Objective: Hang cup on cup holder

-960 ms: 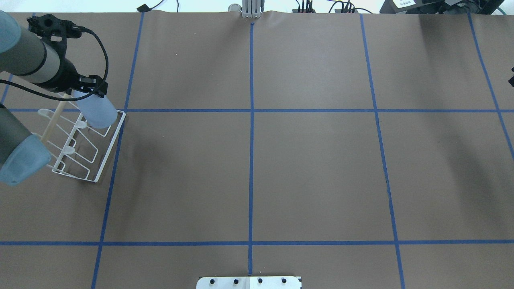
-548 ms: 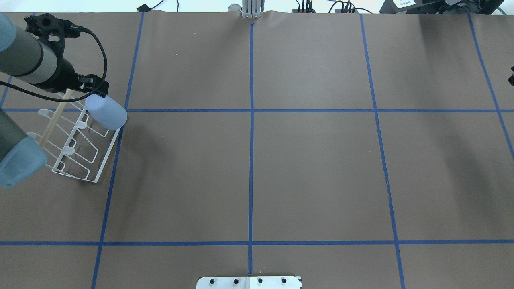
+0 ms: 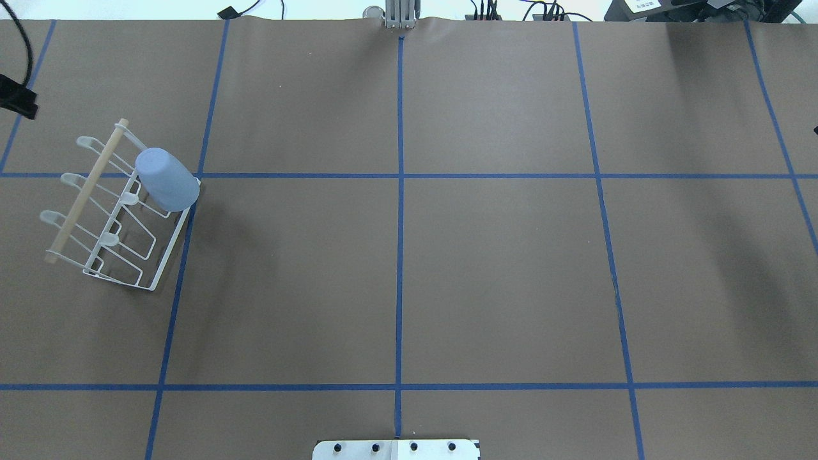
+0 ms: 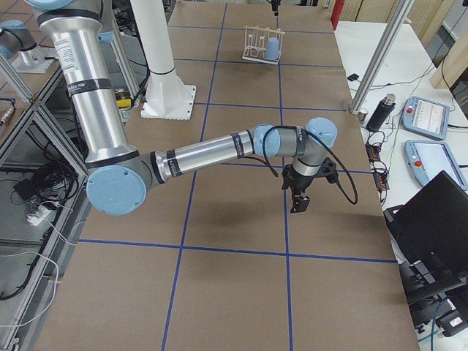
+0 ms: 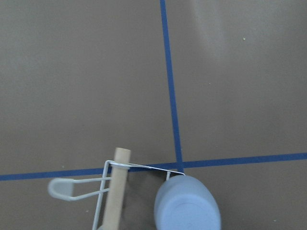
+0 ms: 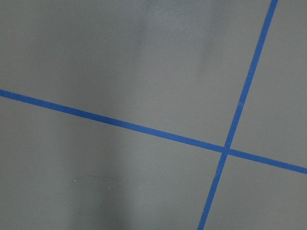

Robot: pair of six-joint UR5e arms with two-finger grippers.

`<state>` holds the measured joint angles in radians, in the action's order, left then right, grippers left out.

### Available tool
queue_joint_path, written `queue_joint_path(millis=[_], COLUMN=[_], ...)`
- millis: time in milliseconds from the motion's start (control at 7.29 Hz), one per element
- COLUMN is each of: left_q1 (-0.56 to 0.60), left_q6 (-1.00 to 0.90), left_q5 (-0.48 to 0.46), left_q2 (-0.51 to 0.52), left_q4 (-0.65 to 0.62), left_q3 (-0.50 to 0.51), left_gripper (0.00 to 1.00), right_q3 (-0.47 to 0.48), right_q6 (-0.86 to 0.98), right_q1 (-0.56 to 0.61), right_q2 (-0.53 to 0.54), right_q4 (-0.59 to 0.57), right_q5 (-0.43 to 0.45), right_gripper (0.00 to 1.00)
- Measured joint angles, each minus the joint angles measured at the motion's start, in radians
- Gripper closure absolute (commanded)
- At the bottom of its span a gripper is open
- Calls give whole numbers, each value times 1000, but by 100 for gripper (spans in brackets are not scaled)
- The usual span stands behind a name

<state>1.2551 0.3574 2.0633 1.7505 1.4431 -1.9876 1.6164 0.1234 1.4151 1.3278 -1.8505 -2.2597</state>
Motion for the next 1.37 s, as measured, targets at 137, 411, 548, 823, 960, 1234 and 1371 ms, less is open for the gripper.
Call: queue_joint_path(millis=[137, 411, 548, 823, 960, 1234, 1371], left_q1=[95, 246, 289, 316, 319, 322, 323], left_q6=[-145, -386, -447, -481, -482, -476, -469], left_q5=[56, 147, 173, 187, 189, 221, 239], left_q2=[-57, -126, -136, -162, -181, -202, -205], left_q4=[-11, 5, 44, 129, 145, 148, 142], left_q3=[28, 168, 263, 399, 426, 431, 420], left_gripper=[1, 1, 1, 1, 1, 1, 1], right_q3=[1, -1, -8, -21, -23, -23, -24], right_q6=[-3, -6, -6, -4, -4, -3, -3], right_q1=[6, 41, 65, 105, 121, 143, 146], right_q2=[10, 31, 50, 101, 128, 157, 161], right_q4=[3, -4, -7, -1, 2, 5, 5], right_q5=[1, -9, -23, -57, -66, -75, -76], right_gripper=[0, 0, 0, 0, 0, 0, 0])
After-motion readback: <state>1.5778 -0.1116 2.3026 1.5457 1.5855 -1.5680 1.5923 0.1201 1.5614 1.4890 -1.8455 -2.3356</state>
